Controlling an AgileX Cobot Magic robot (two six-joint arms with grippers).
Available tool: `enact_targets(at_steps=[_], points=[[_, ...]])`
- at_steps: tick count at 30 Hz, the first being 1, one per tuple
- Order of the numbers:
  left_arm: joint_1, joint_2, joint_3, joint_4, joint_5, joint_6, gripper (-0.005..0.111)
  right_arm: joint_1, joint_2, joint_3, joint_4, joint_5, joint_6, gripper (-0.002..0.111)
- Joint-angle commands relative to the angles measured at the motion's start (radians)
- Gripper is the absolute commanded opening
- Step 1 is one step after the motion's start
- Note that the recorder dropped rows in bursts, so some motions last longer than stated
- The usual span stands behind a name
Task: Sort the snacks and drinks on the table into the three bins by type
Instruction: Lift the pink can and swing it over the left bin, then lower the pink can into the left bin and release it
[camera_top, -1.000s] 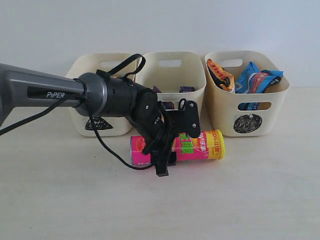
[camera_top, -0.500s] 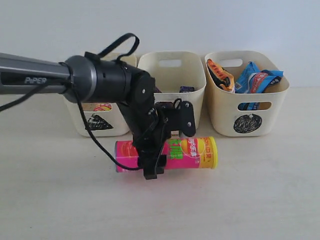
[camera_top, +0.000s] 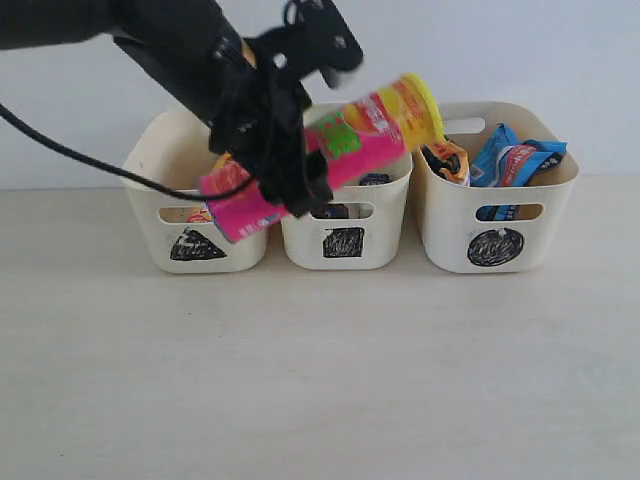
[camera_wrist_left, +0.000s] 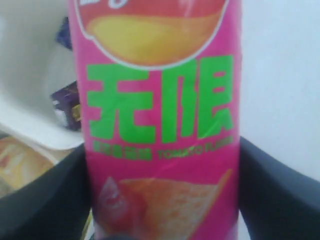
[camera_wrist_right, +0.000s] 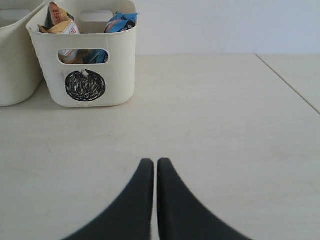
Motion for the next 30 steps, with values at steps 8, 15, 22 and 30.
enact_targets(at_steps=[8, 15, 22, 30], points=[[0.266, -0.012, 0.0, -0.001, -0.319, -0.317, 0.004, 0.001, -0.006, 0.004, 0.0, -0.008, -0.002, 0.0], [0.362, 0.111, 0.0, -0.006, -0.578, -0.347, 0.004, 0.001, -0.006, 0.004, 0.0, -0.008, -0.002, 0.0], [0.403, 0.263, -0.1, -0.006, -0.572, -0.411, 0.004, 0.001, -0.006, 0.004, 0.0, -0.008, -0.002, 0.0], [0.401, 0.351, -0.147, -0.006, -0.523, -0.411, 0.078, 0.001, -0.006, 0.004, 0.0, -0.008, -0.002, 0.0]])
